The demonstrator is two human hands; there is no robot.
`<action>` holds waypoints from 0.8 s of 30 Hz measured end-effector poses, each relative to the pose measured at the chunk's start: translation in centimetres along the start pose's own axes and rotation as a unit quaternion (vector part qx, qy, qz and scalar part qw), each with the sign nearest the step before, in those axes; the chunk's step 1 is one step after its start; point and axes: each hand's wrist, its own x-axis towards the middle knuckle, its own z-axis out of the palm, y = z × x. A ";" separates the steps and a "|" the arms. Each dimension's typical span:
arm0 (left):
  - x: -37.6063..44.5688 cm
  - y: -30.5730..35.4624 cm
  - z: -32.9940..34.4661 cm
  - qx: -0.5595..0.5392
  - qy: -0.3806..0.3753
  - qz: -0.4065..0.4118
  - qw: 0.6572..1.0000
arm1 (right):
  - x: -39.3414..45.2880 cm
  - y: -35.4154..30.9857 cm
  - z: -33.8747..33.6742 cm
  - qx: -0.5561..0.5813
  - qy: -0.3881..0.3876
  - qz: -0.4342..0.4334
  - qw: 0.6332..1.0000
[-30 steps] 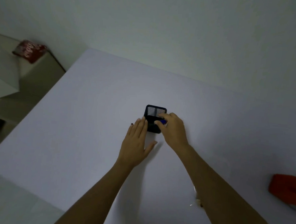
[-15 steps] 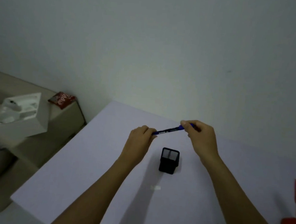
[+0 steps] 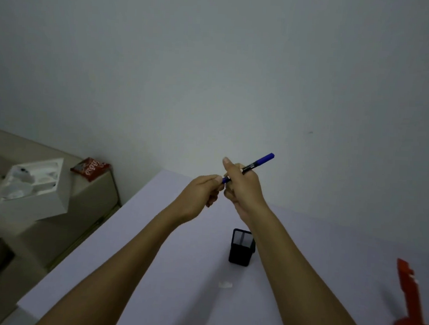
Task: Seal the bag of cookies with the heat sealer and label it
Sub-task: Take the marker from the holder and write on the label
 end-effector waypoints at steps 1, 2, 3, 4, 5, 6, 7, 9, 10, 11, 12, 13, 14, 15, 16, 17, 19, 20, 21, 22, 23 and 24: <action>0.1 0.4 -0.2 -0.030 -0.013 -0.017 0.999 | 0.0 -0.2 0.5 -0.012 -0.004 -0.004 1.000; 0.2 0.7 -0.5 -0.061 -0.023 -0.028 0.997 | 0.1 -0.5 0.7 -0.015 0.001 -0.009 1.000; 0.3 0.8 -1.1 -0.095 -0.024 -0.039 0.994 | 0.3 -1.0 0.4 0.005 0.022 -0.013 1.000; 0.2 0.7 -2.1 -0.144 -0.013 -0.059 0.988 | 0.8 -1.6 -0.5 0.056 0.059 -0.014 0.997; -0.1 0.3 -3.6 -0.203 0.006 -0.083 0.976 | 1.6 -2.5 -2.0 0.120 0.103 -0.020 0.987; -0.5 -0.5 -5.3 -0.247 0.026 -0.099 0.964 | 2.3 -3.4 -3.9 0.159 0.140 -0.036 0.977; -1.1 -1.5 -7.0 -0.263 0.049 -0.107 0.958 | 2.9 -4.2 -5.6 0.161 0.159 -0.052 0.973; -1.5 -3.1 -9.5 -0.181 0.063 -0.091 0.977 | 3.4 -5.4 -7.3 0.137 0.157 -0.076 0.975; -1.4 -3.5 -9.9 -0.134 0.054 -0.080 0.986 | 3.5 -5.4 -7.2 0.128 0.146 -0.077 0.978; -1.2 -3.5 -9.8 -0.103 0.047 -0.069 0.991 | 3.6 -5.2 -6.5 0.119 0.134 -0.074 0.981; -0.8 -3.3 -9.5 -0.087 0.038 -0.054 0.994 | 3.6 -4.8 -5.8 0.113 0.127 -0.069 0.983; -0.5 -2.9 -9.1 -0.085 0.033 -0.043 0.995 | 3.5 -4.3 -5.2 0.110 0.125 -0.062 0.984; -0.3 -2.5 -8.7 -0.083 0.037 -0.036 0.995 | 3.6 -3.8 -4.8 0.111 0.126 -0.057 0.984; -0.3 -2.1 -8.5 -0.081 0.042 -0.032 0.995 | 3.5 -3.5 -4.6 0.111 0.128 -0.054 0.984; -0.3 -1.9 -8.4 -0.073 0.046 -0.029 0.996 | 3.4 -3.2 -4.5 0.109 0.131 -0.054 0.984; -0.3 -2.0 -8.3 -0.059 0.051 -0.027 0.997 | 3.2 -3.1 -4.5 0.104 0.136 -0.057 0.984; -0.4 -2.8 -7.8 -0.024 0.070 -0.029 0.997 | 2.4 -2.6 -4.4 0.078 0.154 -0.064 0.983; -0.4 -3.6 -7.4 -0.006 0.086 -0.034 0.996 | 2.0 -2.1 -4.4 0.050 0.163 -0.065 0.983; -0.5 -4.7 -6.9 0.014 0.104 -0.040 0.994 | 1.5 -1.2 -4.5 0.013 0.171 -0.067 0.983; -0.6 -6.1 -6.3 0.036 0.122 -0.046 0.991 | 1.0 0.1 -4.8 -0.026 0.174 -0.074 0.982; -0.8 -7.7 -5.4 0.057 0.137 -0.054 0.987 | 0.5 2.0 -5.3 -0.061 0.171 -0.086 0.980; -1.2 -9.5 -4.4 0.079 0.145 -0.066 0.984 | -0.1 4.3 -5.9 -0.090 0.163 -0.096 0.978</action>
